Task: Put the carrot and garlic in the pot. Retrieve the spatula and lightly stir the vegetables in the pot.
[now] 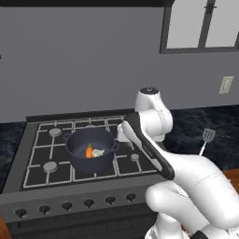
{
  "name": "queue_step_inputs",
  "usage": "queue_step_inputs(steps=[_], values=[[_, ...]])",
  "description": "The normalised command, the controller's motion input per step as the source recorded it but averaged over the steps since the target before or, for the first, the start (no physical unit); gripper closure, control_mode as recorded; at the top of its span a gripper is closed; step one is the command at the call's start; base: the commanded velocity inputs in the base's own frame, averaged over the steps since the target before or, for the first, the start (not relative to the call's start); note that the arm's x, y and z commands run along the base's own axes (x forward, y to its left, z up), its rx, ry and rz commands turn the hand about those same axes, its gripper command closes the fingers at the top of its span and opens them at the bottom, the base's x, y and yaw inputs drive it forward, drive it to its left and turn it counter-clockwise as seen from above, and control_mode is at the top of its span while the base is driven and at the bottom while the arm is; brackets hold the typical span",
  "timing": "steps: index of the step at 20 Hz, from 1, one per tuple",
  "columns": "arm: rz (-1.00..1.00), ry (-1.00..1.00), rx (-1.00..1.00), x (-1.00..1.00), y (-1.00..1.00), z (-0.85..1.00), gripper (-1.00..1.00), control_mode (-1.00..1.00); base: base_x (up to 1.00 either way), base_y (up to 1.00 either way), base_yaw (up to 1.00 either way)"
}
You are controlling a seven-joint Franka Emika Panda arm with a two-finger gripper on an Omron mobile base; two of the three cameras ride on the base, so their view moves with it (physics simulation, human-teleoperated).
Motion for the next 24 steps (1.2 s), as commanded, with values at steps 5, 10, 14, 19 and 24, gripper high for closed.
queue_step_inputs(steps=[5,10,14,19,24], values=[[-0.11,0.00,0.00,-0.05,-0.72,0.00,-1.00,-1.00,0.00,0.00,0.00],[-0.11,0.00,0.00,0.00,-0.74,0.00,-1.00,-1.00,0.00,0.00,0.00],[-0.11,0.00,0.00,0.02,-0.75,0.00,-1.00,-1.00,0.00,0.00,0.00],[-0.11,0.02,0.00,0.04,-0.79,0.00,-1.00,-1.00,0.00,0.00,0.00],[-0.15,0.01,-0.01,0.08,-0.72,-0.06,-1.00,-1.00,0.00,0.00,0.00]])
